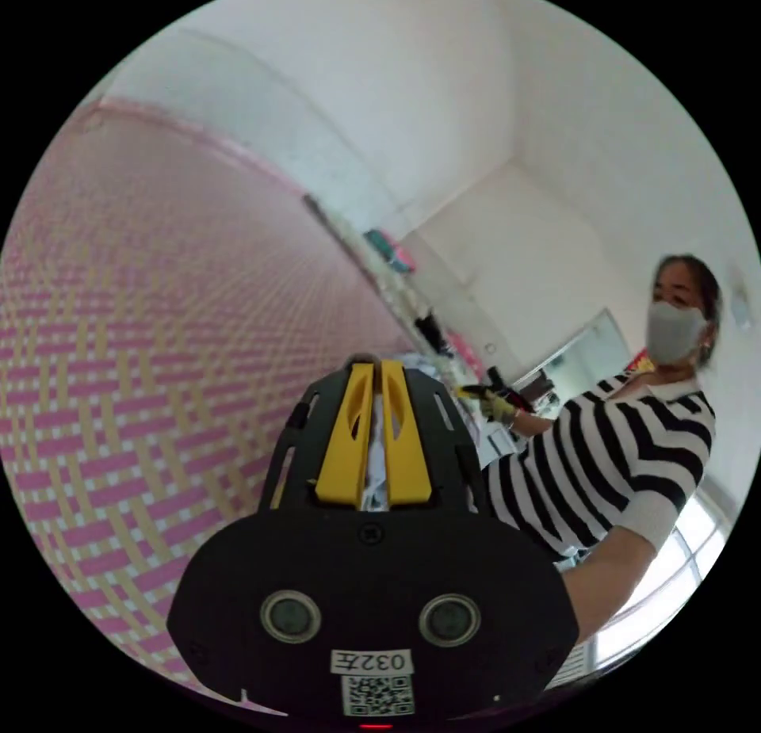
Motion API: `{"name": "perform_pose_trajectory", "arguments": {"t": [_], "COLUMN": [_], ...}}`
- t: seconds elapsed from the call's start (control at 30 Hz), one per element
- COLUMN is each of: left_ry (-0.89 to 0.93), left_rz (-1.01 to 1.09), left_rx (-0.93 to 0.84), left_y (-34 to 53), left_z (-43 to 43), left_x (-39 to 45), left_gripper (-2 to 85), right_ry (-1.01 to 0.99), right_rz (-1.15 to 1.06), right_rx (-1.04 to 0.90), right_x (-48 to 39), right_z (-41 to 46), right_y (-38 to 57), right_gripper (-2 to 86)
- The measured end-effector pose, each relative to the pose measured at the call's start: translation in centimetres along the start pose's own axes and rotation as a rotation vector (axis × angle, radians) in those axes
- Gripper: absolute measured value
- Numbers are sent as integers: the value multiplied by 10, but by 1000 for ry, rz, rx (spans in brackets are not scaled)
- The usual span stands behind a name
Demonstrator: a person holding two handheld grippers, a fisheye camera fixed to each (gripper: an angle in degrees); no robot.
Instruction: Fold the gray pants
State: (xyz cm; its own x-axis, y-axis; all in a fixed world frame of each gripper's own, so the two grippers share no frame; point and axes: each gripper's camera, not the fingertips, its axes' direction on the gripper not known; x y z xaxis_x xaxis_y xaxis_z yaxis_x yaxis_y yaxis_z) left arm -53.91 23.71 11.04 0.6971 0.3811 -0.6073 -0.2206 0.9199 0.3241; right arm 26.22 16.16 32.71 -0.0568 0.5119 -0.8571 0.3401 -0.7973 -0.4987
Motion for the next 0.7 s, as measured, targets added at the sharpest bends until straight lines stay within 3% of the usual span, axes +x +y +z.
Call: {"name": "perform_pose_trajectory", "arguments": {"t": [0.1,0.13,0.17,0.23,0.43,0.53,0.63,0.7], "left_ry": [-148,-183,-179,-121,-126,-267,-252,-381], "left_rz": [-293,-542,-755,-895,-727,-889,-927,-887], "left_rx": [48,37,64,138,219,156,283,342], "left_y": [-9,1,19,39,25,39,57,65], "left_z": [-13,-7,0,10,11,7,-6,-17], "left_x": [-49,-90,-125,-156,-162,-178,-169,-141], "left_gripper": [-11,-12,-14,-15,-13,-8,10,10], "right_ry": [9,13,17,30,74,69,53,40], "right_rz": [16,24,26,28,46,101,173,228], "right_rx": [-2,-7,-15,-30,-24,10,82,135], "right_x": [-1,-1,-2,-4,1,19,44,64], "right_z": [6,9,12,15,6,-3,-19,-33], "right_y": [1,0,-1,-2,-4,-5,-12,-18], "right_gripper": [50,50,50,50,50,51,54,58]}}
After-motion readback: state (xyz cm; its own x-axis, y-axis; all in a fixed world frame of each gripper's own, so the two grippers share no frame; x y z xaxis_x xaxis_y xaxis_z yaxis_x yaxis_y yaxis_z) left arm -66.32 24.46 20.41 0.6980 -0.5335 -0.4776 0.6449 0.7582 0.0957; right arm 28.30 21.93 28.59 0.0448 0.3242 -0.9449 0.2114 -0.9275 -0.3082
